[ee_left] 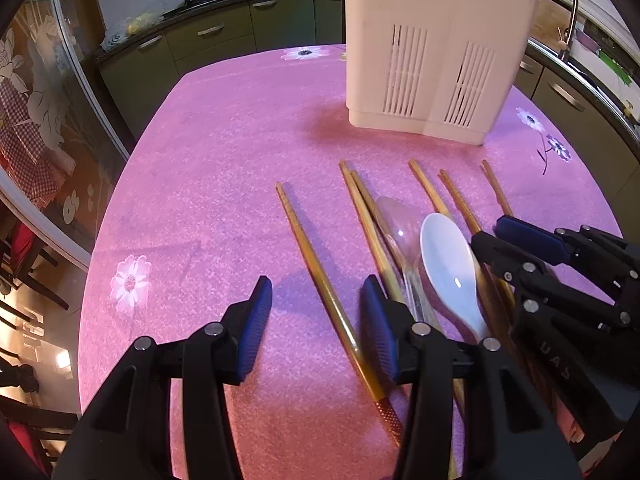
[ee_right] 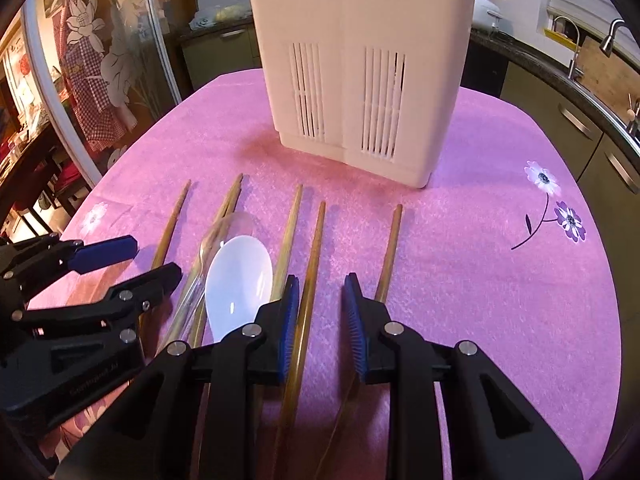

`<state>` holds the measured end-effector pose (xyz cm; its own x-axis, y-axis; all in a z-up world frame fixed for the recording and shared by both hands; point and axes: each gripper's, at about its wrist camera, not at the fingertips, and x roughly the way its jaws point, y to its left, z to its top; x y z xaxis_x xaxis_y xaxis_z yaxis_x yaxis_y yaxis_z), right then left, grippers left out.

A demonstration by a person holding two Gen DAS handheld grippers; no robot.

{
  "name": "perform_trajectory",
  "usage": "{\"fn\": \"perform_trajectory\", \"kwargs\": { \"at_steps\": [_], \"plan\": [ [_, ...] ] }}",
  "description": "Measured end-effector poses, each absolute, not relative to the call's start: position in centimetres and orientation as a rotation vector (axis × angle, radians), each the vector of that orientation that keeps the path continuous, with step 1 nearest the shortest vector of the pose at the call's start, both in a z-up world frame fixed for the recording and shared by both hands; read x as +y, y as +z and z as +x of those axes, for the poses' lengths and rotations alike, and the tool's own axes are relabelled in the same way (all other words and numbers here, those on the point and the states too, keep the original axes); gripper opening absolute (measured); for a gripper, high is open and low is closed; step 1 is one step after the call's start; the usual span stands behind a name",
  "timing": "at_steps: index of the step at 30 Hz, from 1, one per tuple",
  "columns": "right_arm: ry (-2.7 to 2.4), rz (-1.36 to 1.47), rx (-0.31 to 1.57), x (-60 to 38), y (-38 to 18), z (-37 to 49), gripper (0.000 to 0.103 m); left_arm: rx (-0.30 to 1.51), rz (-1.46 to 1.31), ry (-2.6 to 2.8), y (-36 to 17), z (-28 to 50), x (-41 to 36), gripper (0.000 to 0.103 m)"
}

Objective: Organize utensils
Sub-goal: 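Grasp a wooden chopstick with the left tool while the right tool grasps another, then lift both chopsticks and drop them into the white caddy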

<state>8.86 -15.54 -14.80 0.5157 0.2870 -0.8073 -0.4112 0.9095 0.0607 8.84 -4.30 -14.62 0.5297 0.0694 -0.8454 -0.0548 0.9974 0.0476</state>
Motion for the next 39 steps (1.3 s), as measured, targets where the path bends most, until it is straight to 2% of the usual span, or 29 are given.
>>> {"fn": "perform_trajectory", "kwargs": {
  "at_steps": [6, 9, 10, 11, 12, 17, 29, 39],
  "plan": [
    [0.390, -0.150, 0.935, -15.1, -14.8, 8.9, 0.024, 1.004, 0.003, 0.075, -14.6, 9.3, -4.6, 0.044],
    [0.377, -0.144, 0.927, -15.1, -14.8, 8.7, 0.022, 1.003, -0.003, 0.061, -14.6, 9.3, -5.0, 0.033],
    [0.376, -0.140, 0.925, -15.1, -14.8, 8.6, 0.019, 1.002, -0.003, 0.053, -14.6, 9.3, -5.2, 0.028],
    [0.380, -0.135, 0.926, -15.1, -14.9, 8.6, 0.011, 1.001, 0.000, 0.047, -14.6, 9.3, -5.4, 0.023],
    [0.381, -0.131, 0.927, -15.0, -14.9, 8.6, 0.008, 0.999, 0.006, 0.044, -14.6, 9.3, -5.6, 0.022],
    [0.409, -0.083, 0.941, -15.5, -14.8, 8.6, 0.007, 0.999, -0.016, 0.024, -14.7, 9.3, -5.5, 0.009],
    [0.428, 0.002, 0.870, -17.6, -11.9, 8.4, 0.007, 0.985, -0.060, 0.002, -13.8, 8.5, -3.9, 0.007],
    [0.454, 0.079, 0.743, -19.9, -7.7, 7.1, 0.007, 0.789, -0.081, -0.085, -6.4, 7.8, -4.6, 0.007]
  ]
}}
